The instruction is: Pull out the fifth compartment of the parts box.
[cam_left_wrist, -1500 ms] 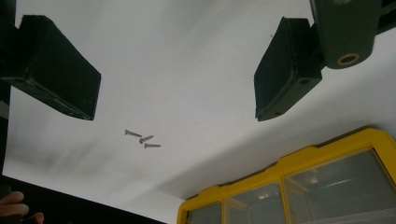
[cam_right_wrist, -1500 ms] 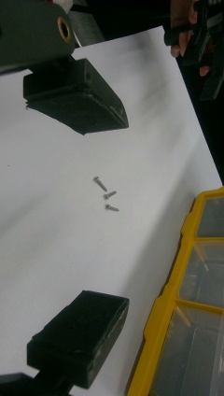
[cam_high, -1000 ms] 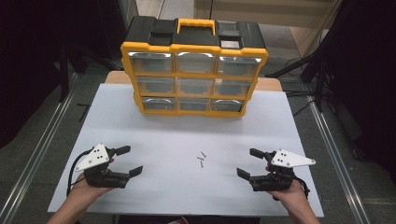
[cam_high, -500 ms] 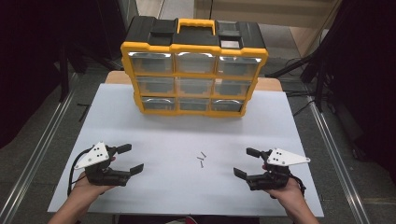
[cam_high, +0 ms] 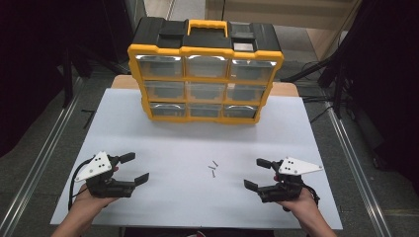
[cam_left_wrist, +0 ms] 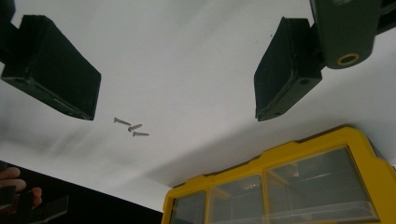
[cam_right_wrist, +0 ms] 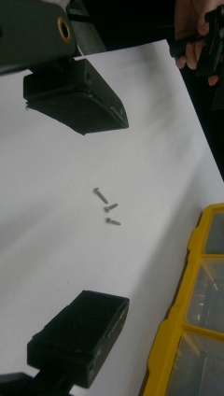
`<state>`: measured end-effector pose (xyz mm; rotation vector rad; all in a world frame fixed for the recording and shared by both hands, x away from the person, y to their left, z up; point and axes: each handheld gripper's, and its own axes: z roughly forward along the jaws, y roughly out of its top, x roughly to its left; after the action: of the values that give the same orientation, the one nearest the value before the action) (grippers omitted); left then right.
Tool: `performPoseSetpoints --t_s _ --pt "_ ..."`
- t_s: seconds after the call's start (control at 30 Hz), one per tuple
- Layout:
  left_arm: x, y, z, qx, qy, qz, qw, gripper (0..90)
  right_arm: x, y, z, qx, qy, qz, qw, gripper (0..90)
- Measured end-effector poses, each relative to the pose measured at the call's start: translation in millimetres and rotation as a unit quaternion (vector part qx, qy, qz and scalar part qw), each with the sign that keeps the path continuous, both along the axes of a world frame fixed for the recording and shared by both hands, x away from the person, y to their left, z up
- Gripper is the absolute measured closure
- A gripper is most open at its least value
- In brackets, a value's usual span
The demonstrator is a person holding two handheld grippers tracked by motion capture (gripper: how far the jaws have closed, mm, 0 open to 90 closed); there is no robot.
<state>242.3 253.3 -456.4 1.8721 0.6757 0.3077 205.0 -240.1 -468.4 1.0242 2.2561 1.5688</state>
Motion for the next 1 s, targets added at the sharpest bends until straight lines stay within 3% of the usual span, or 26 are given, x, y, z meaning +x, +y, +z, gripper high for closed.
performPoseSetpoints --t_s 0.2,0.63,0.73,0.9,1.0 --pt "-1.7 1.3 -0.6 0.010 0.000 0.003 0.9999 15.1 0.2 1.6 0.7 -0.004 -0.005 0.001 1.0000 14.4" --pt "2.0 0.2 0.6 0.005 0.007 0.016 0.9998 15.1 0.1 1.7 2.9 -0.002 -0.005 0.004 1.0000 14.5" --pt "3.3 1.0 2.8 -0.020 0.015 0.016 0.9996 15.1 0.2 2.3 3.1 -0.005 -0.006 0.004 1.0000 14.6" --pt "3.1 -0.7 5.0 -0.022 0.010 0.013 0.9996 15.1 -0.5 1.4 2.9 -0.004 -0.003 0.004 1.0000 14.6" --pt "3.7 -4.2 6.1 -0.011 0.002 0.016 0.9998 15.1 -0.9 0.5 3.1 -0.003 -0.003 0.003 1.0000 14.6"
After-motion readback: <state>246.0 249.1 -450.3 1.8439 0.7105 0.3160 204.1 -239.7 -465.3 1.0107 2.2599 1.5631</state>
